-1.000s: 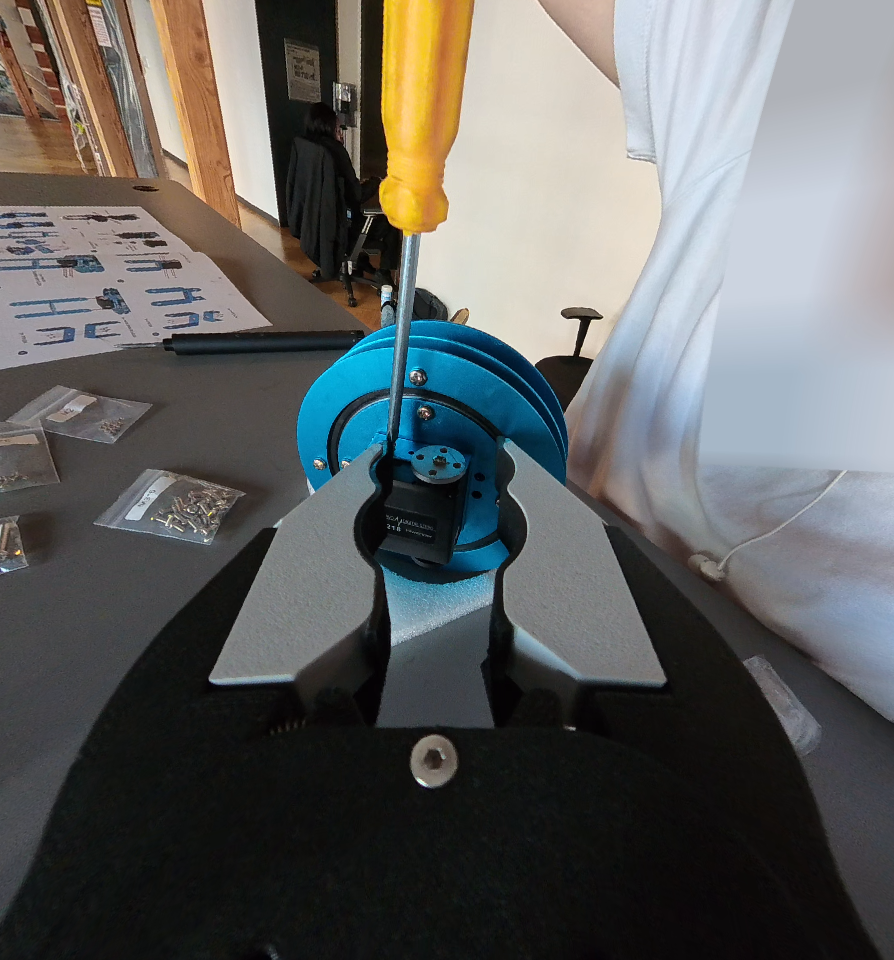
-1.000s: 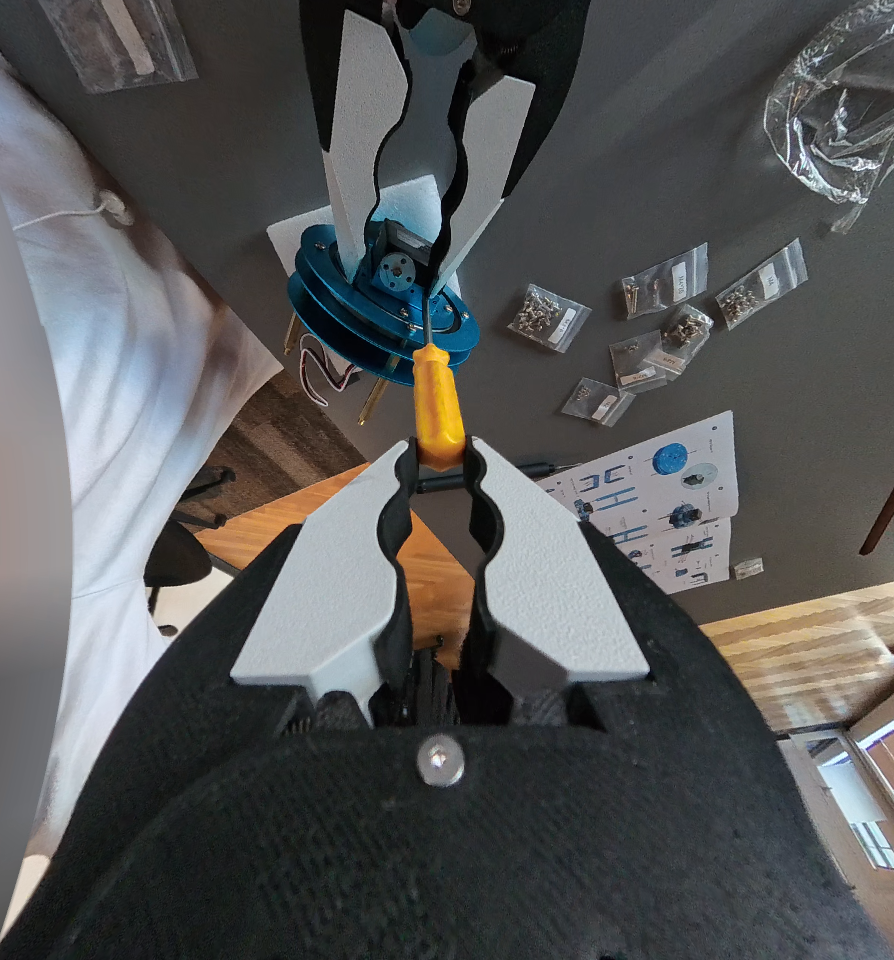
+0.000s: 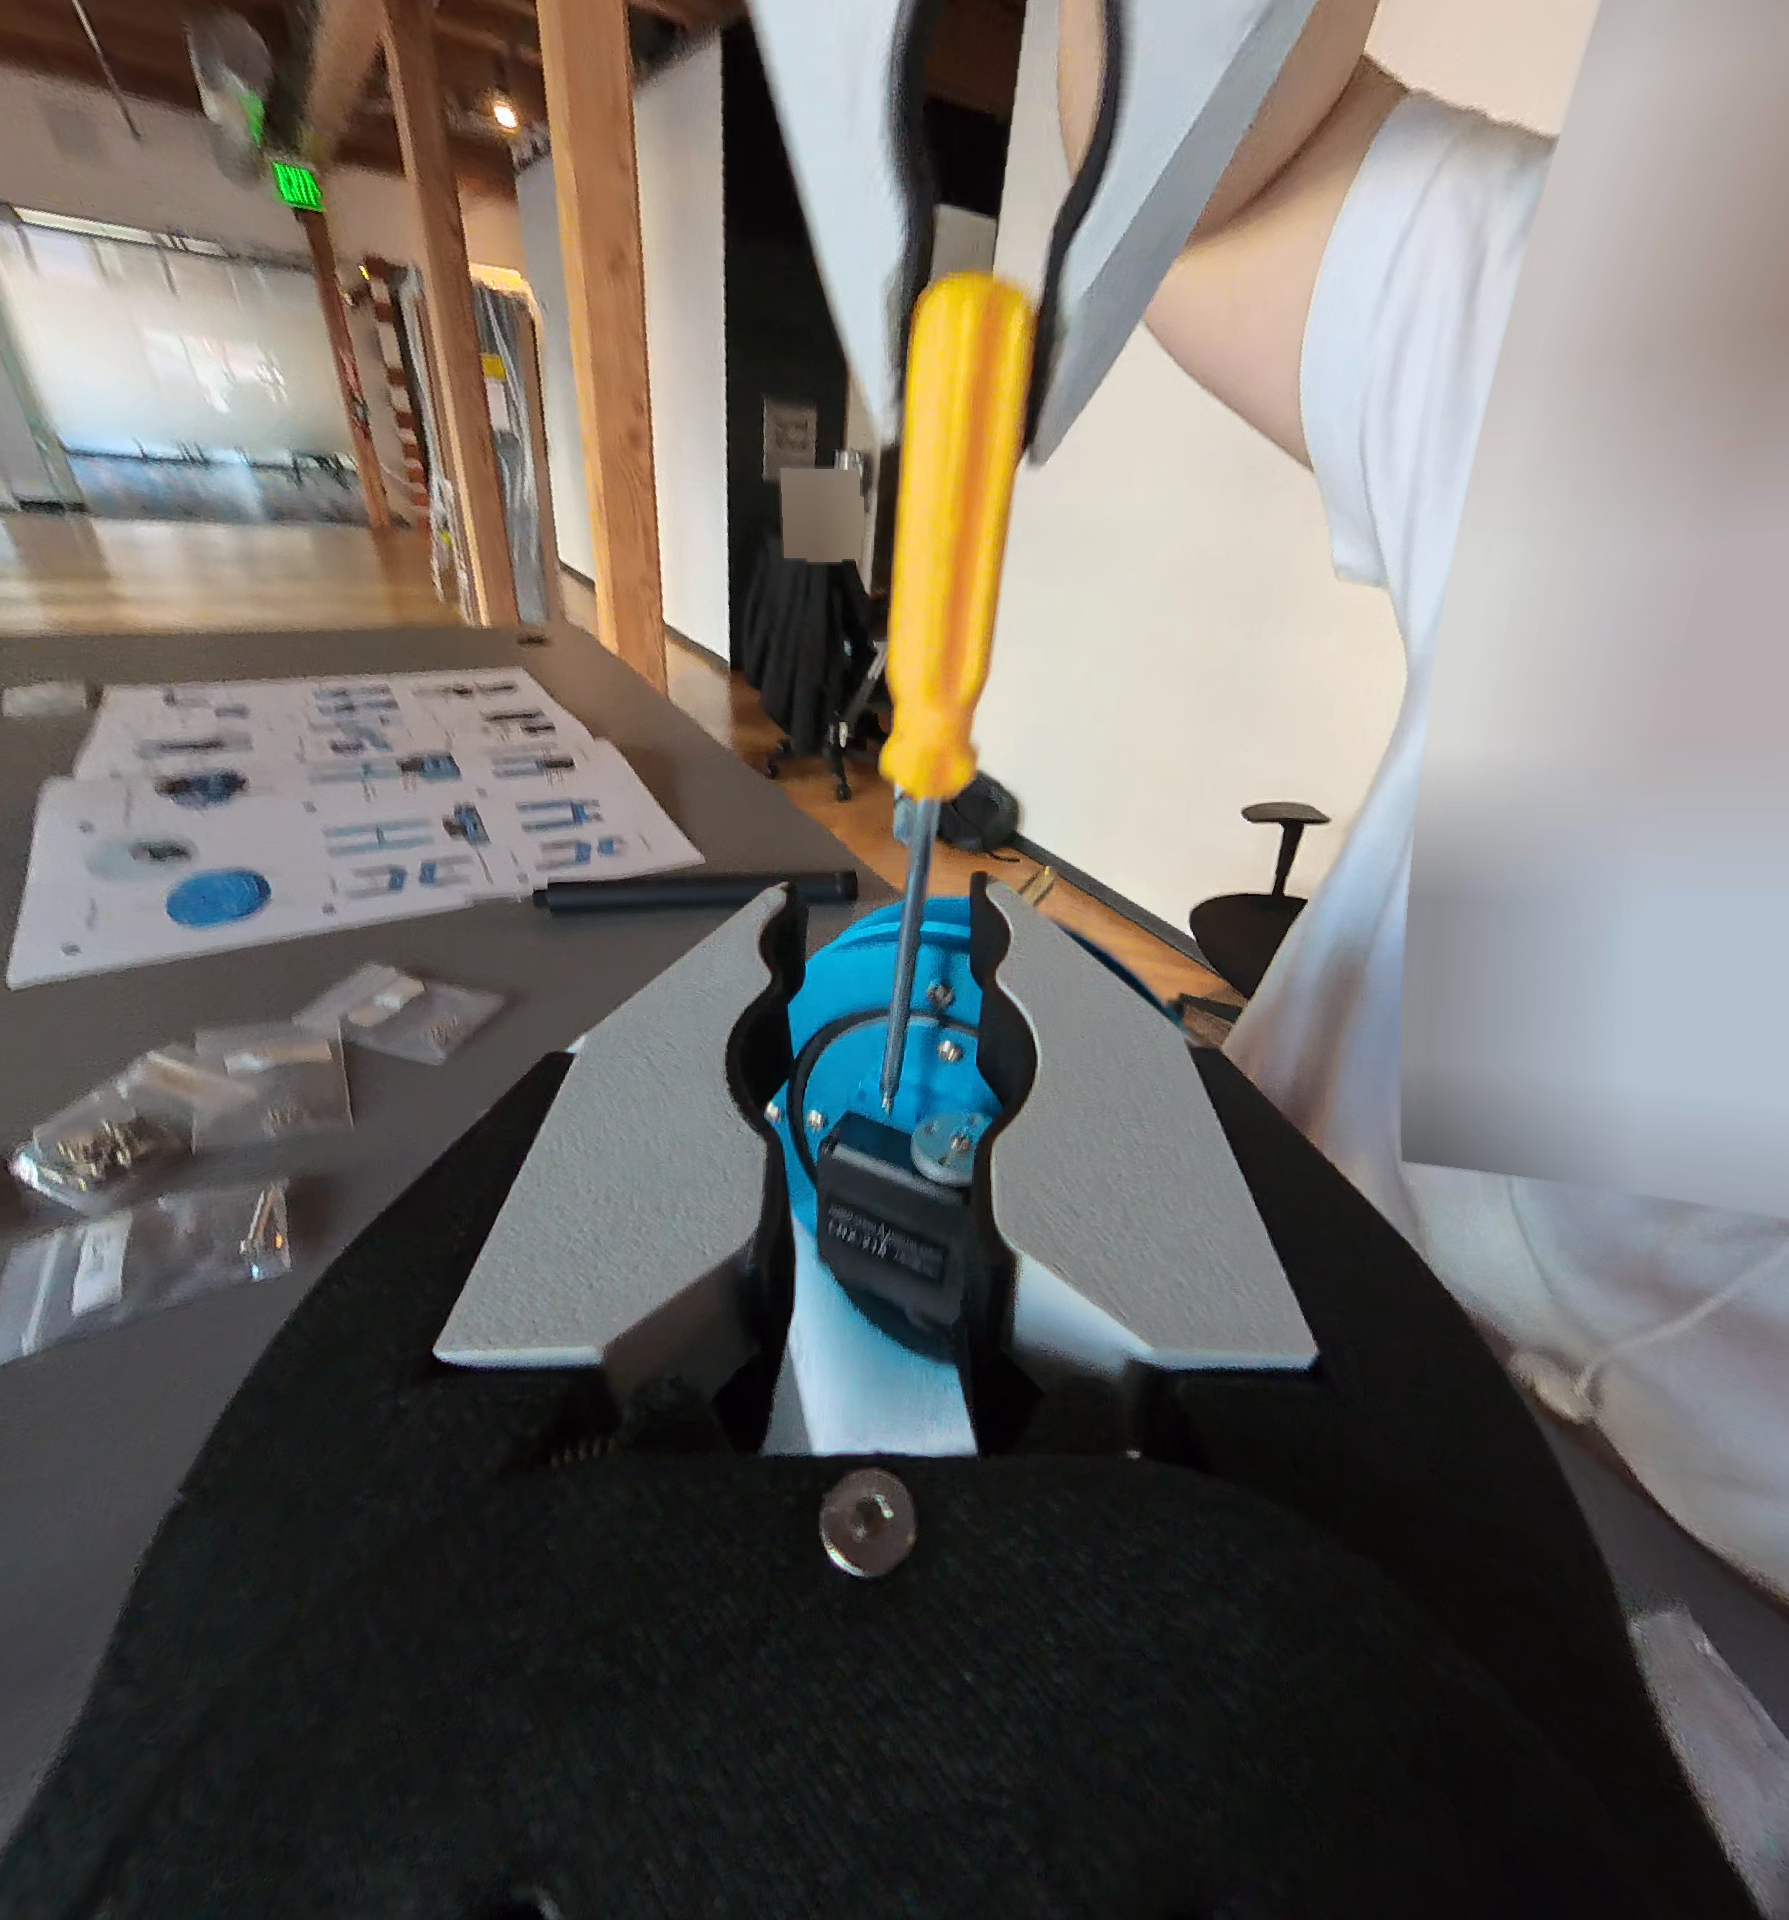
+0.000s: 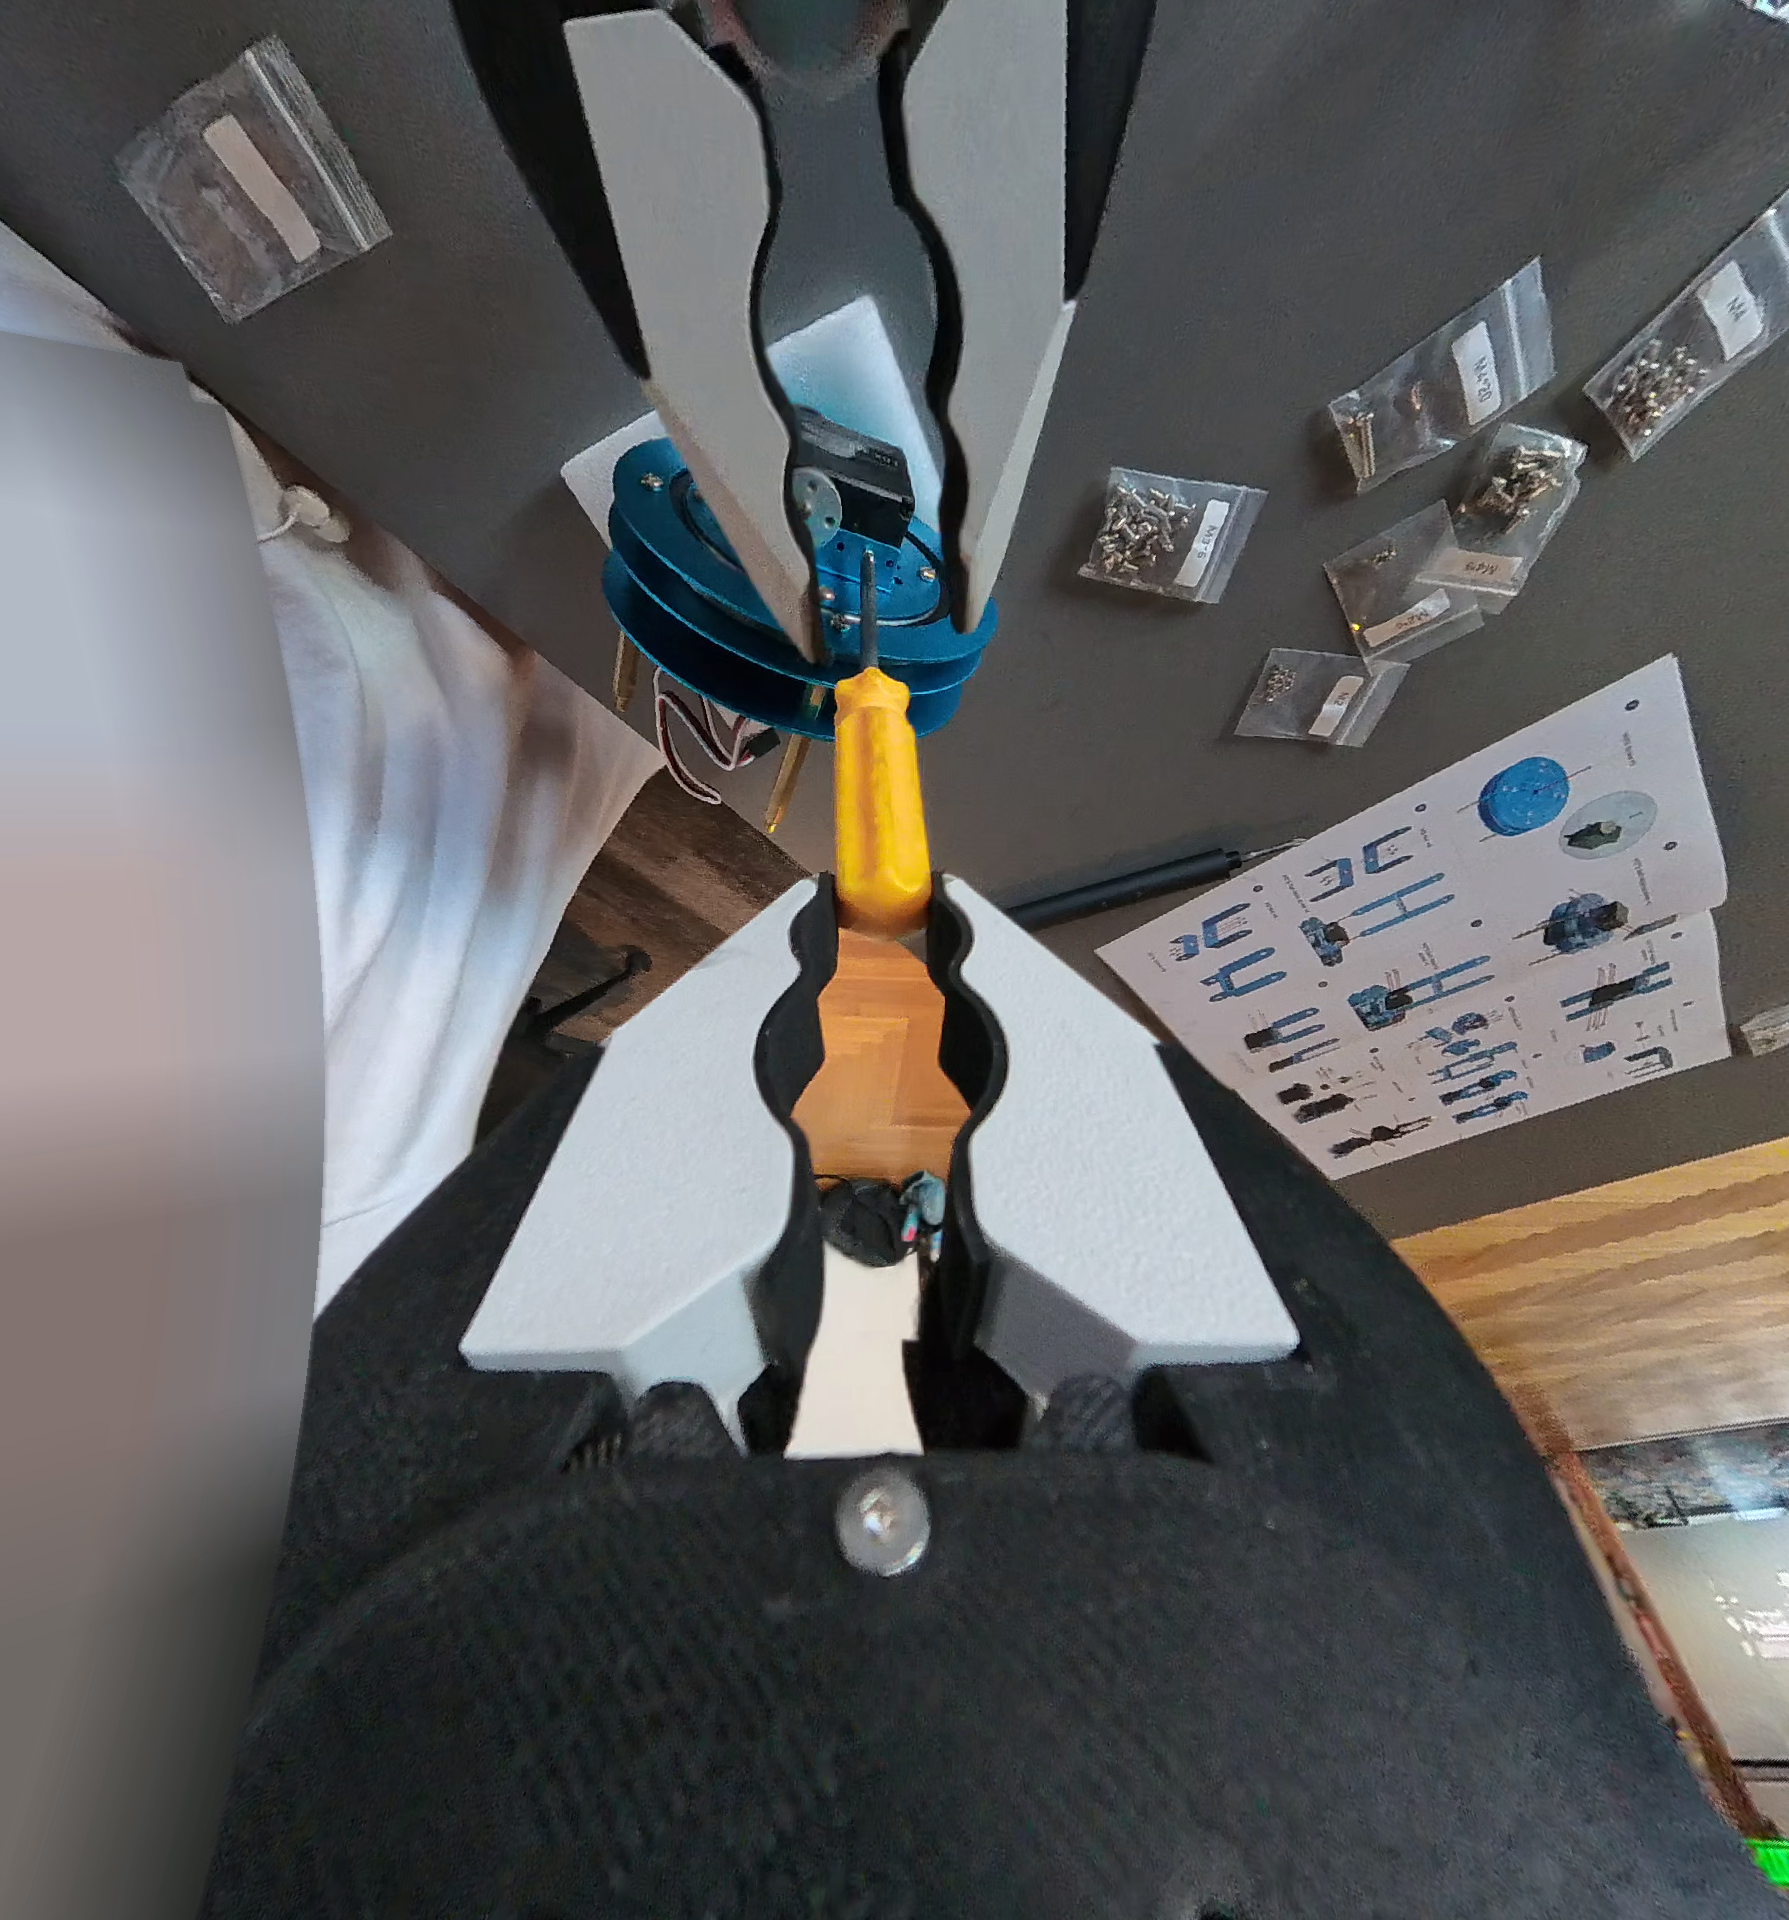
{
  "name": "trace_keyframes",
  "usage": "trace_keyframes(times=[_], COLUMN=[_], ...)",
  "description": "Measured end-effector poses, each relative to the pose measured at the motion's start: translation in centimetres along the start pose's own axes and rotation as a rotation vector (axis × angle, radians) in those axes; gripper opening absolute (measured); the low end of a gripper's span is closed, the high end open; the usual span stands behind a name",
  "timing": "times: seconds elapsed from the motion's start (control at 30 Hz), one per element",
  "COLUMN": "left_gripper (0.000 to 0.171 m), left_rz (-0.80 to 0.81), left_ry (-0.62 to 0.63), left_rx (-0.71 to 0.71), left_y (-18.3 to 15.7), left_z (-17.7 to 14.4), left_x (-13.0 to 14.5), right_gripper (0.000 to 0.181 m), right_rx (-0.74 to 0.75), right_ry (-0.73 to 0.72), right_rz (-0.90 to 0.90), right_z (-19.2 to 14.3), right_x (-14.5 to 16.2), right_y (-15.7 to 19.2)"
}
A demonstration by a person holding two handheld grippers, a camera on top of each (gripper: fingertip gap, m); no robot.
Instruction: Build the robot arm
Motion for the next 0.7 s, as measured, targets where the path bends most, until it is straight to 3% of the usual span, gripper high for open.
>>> trace_keyframes(times=[0.2,0.37,0.6,0.7], left_gripper=[0.023,0.001,0.002,0.001], left_rz=[0.080,0.076,0.056,0.035], left_ry=[0.038,0.045,0.041,0.043], left_rx=[-0.048,-0.057,-0.061,-0.038], left_y=[-0.4,-0.4,-0.2,-0.3], left_z=[1.1,1.6,1.7,1.7], left_x=[0.3,1.0,1.0,1.0], right_gripper=[0.016,0.016,0.018,0.028], right_rx=[-0.032,-0.049,-0.050,-0.063], right_ry=[-0.002,0.007,-0.018,-0.033], right_rz=[0.069,0.084,0.012,-0.036], right_z=[0.0,0.1,0.2,0.6], right_x=[0.2,0.5,0.4,0.5], right_y=[-0.1,-0.2,-0.6,-0.5])
Point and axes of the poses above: each gripper's, where its closed fingertips meet, z out along the fingers, x out of its underside, y = z × x across the jaws, the point moved 2 cm from there along -z, back along the fingers, and after that the axes turned 9 degrees about -x, right-handed, at the moved point
